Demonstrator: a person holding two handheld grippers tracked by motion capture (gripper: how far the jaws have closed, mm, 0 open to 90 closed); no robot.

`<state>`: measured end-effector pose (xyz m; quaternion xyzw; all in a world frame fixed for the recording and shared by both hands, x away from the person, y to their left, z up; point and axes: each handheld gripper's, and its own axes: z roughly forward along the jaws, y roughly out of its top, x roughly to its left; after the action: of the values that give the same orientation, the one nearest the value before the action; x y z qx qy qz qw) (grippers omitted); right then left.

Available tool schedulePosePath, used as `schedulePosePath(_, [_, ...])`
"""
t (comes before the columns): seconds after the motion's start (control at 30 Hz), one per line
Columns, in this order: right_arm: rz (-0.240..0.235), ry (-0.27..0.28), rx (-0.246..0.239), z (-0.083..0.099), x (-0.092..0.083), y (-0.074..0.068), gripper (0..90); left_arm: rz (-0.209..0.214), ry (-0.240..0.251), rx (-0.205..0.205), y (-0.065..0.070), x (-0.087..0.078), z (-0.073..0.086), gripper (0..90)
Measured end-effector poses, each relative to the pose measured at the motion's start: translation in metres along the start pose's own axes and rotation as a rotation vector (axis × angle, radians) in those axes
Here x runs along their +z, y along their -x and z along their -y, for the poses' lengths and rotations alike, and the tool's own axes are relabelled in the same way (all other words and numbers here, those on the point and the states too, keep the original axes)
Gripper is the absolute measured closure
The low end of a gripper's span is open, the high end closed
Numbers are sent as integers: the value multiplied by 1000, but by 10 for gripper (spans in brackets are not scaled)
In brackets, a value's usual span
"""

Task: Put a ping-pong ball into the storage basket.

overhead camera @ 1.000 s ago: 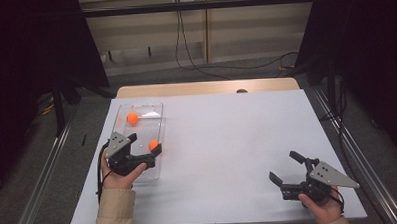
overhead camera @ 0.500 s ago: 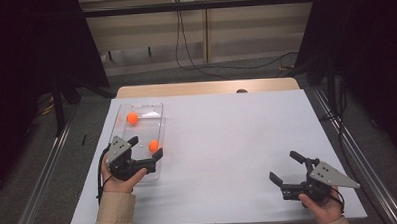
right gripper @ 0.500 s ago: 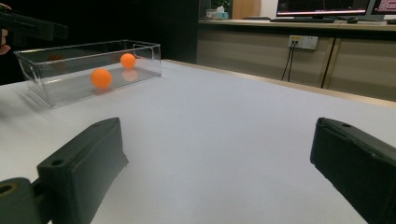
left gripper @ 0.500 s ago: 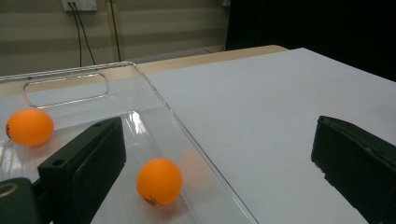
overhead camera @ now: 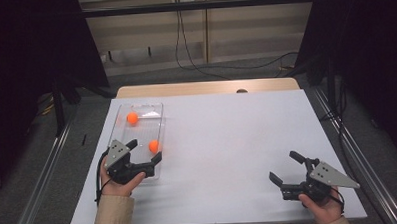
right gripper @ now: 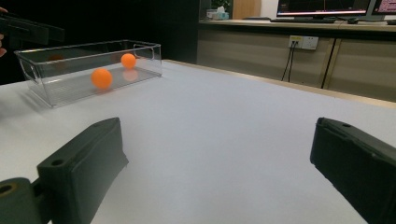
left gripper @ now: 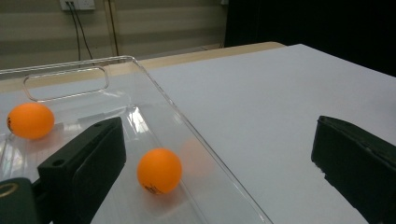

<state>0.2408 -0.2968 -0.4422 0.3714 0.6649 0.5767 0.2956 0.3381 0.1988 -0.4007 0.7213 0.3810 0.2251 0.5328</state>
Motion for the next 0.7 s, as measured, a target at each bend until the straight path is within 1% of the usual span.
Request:
schedulePosePath(0.07, [0, -1, 1, 0, 0, 0, 26, -5, -4, 14, 0, -1, 0, 30])
schedulePosePath(0.27, [0, 0, -1, 0, 0, 0, 25, -6, -4, 2, -1, -4, 3, 30])
schedulePosePath(0.37, [0, -1, 0, 0, 0, 0, 26, -6, -16, 10, -2, -5, 6, 30])
schedulePosePath(0.53, [0, -1, 0, 0, 0, 0, 26, -1, -7, 13, -2, -8, 7, 30])
schedulePosePath(0.57, [0, -2, 0, 0, 0, 0, 26, -1, -5, 3, -2, -9, 8, 30])
schedulePosePath(0.63, [-1, -2, -3, 0, 0, 0, 26, -1, -9, 13, -3, -10, 10, 30])
schedulePosePath(0.7, [-3, -4, -3, 0, 0, 0, 26, -4, -10, 9, -3, -10, 11, 30])
